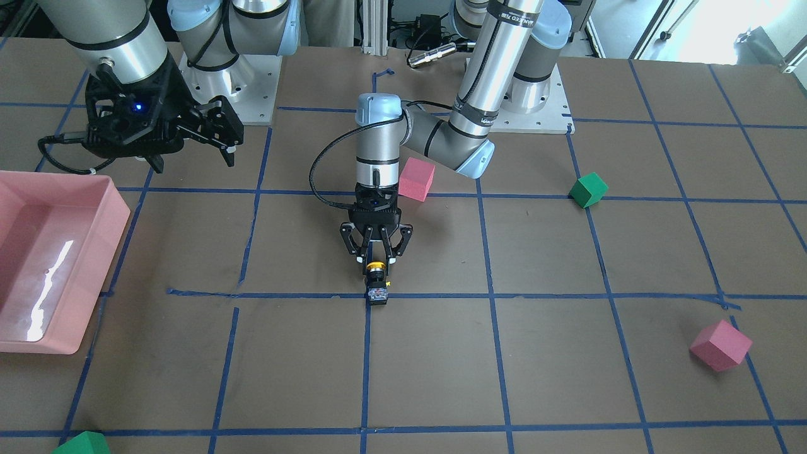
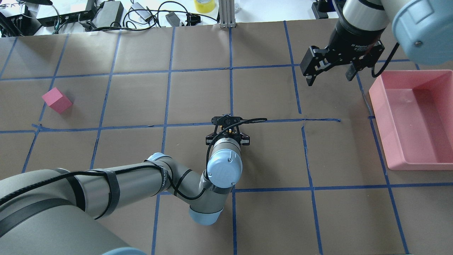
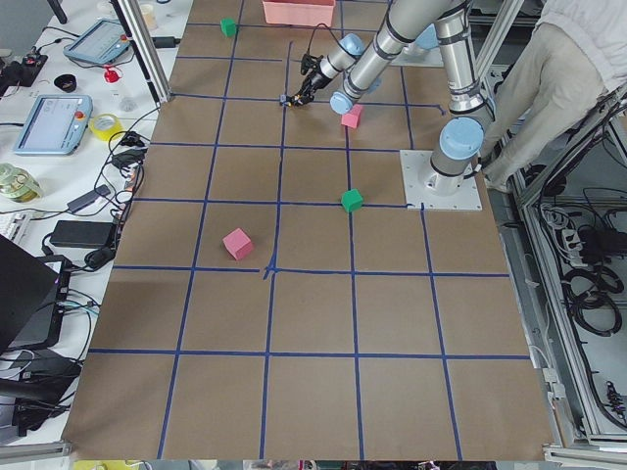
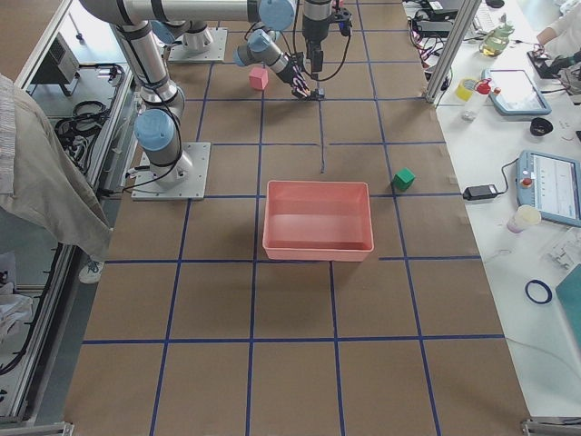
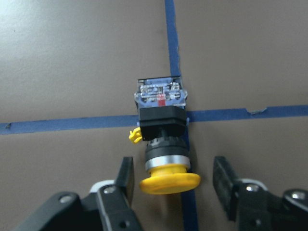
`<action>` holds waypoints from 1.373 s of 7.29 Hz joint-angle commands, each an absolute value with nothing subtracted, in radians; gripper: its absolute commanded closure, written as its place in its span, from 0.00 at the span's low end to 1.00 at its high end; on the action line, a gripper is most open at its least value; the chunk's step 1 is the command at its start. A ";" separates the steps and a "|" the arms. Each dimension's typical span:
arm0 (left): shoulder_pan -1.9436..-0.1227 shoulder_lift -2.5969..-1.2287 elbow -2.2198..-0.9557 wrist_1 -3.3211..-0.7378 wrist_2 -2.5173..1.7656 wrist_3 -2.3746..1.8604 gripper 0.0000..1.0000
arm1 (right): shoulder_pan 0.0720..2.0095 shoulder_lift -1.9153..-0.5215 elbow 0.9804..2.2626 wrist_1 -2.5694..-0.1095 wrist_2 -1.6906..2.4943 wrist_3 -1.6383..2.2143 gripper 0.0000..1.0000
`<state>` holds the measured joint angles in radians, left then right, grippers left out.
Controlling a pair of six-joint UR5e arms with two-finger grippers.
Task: Align button upright
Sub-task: 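Close the left gripper on the switch's yellow cap end, then lift and rotate the switch with the left gripper to stand upright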
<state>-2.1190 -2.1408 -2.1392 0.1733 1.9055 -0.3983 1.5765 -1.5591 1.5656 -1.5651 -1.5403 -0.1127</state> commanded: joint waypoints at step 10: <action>-1.798 -1.971 -1.611 -1.164 1.112 -0.903 1.00 | 1.574 -1.559 1.566 -1.566 -1.539 -0.117 0.00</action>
